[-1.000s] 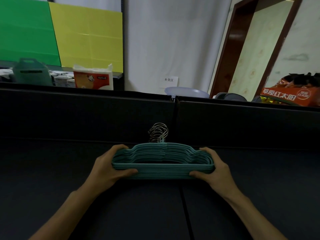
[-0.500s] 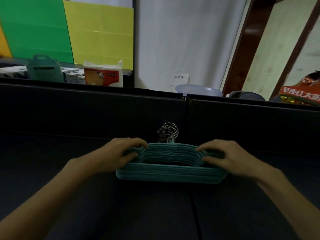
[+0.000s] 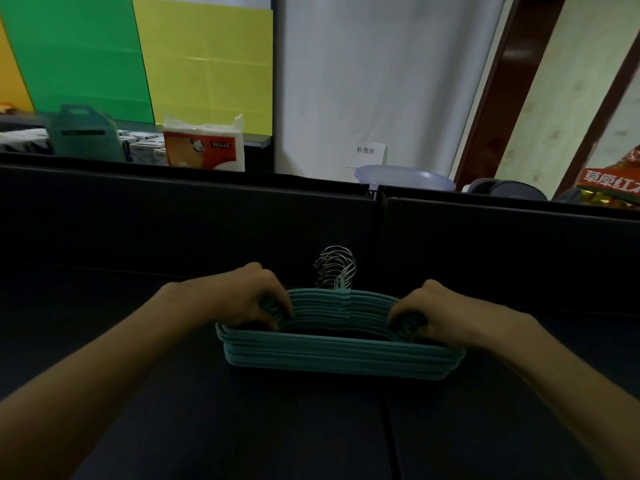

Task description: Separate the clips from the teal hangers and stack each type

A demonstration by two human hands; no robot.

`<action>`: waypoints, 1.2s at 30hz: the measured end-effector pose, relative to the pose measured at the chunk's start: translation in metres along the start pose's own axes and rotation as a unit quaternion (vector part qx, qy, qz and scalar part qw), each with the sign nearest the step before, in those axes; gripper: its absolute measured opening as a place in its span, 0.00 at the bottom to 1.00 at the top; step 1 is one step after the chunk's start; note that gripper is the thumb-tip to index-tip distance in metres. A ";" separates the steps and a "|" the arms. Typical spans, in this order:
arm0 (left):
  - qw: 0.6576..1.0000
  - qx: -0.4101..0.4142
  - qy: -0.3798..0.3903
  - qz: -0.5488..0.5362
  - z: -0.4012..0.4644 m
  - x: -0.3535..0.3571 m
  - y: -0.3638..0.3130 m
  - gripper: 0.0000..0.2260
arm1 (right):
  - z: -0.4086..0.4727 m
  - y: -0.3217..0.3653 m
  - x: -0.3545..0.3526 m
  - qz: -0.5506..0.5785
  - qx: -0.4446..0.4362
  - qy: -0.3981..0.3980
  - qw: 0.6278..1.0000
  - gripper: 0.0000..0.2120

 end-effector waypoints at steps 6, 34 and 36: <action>0.999 0.001 0.021 0.029 0.004 -0.006 -0.004 0.12 | 0.002 0.008 -0.011 -0.029 -0.030 0.006 0.999 0.15; 0.996 -0.022 0.075 0.042 0.004 -0.012 -0.003 0.17 | -0.010 0.007 -0.021 0.021 -0.076 -0.027 0.997 0.17; 0.996 -0.018 0.076 0.053 0.003 -0.011 -0.003 0.18 | -0.010 0.006 -0.022 0.027 -0.072 -0.028 0.997 0.17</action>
Point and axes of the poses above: each hand's wrist, its own z-axis towards the middle knuckle, its own x-axis out of the palm, y = z × x, the point moved 6 cm from there along z, towards the middle knuckle, and after that the axes turned 7 degrees about x, right-handed, at the moved point
